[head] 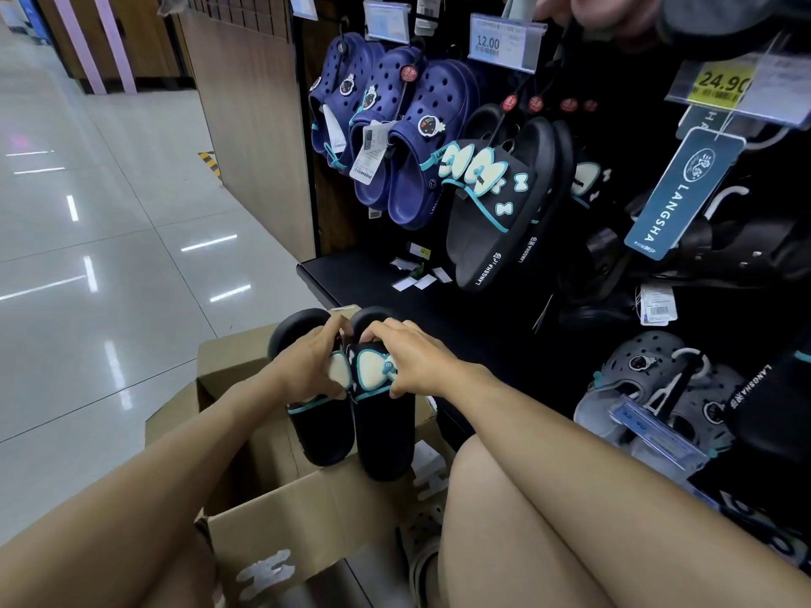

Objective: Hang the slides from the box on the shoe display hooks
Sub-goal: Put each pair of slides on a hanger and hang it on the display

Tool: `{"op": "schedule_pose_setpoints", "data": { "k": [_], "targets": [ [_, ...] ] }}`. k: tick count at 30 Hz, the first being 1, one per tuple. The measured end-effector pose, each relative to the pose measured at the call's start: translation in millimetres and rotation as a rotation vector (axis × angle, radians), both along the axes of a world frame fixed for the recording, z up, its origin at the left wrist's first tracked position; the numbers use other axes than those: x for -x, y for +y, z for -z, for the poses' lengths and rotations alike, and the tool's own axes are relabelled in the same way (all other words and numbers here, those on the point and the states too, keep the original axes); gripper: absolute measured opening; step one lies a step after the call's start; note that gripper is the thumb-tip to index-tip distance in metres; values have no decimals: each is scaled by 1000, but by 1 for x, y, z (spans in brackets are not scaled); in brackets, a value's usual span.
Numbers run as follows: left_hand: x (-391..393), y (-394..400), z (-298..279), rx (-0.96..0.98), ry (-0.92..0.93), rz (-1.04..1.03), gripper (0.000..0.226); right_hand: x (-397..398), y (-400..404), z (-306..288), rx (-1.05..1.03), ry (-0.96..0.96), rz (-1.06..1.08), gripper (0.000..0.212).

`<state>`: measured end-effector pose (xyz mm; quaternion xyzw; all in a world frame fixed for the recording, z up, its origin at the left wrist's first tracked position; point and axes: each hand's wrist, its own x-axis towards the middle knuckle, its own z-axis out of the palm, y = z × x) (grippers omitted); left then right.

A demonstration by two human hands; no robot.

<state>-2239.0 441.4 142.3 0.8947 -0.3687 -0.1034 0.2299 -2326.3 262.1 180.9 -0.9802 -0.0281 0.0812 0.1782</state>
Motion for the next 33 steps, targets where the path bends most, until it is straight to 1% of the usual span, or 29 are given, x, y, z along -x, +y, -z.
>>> {"op": "schedule_pose_setpoints", "data": {
  "k": [4, 6, 9, 11, 18, 27, 29, 33],
  "targets": [
    [-4, -1, -1, -29, 15, 33, 71, 1, -2, -1, 5, -13, -16, 83],
    [-3, 0, -6, 0, 80, 18, 65, 2, -4, -2, 5, -29, -24, 83],
    [3, 0, -16, 87, 171, -39, 46, 4, -5, -5, 23, -59, -48, 83],
    [6, -1, -18, 121, 165, -53, 36, 5, -5, -6, 40, -87, -76, 83],
    [2, -2, -14, 194, 71, -164, 32, 5, -2, -7, -14, -143, -78, 85],
    [3, -3, -17, 239, 88, -236, 28, 2, -2, -2, -107, -161, -46, 84],
    [4, -4, -16, 243, 89, -251, 29, 0, -3, -1, -139, -164, -31, 80],
    [7, -8, -12, 246, 113, -306, 32, -2, -6, -3, -291, -188, 69, 61]
  ]
}}
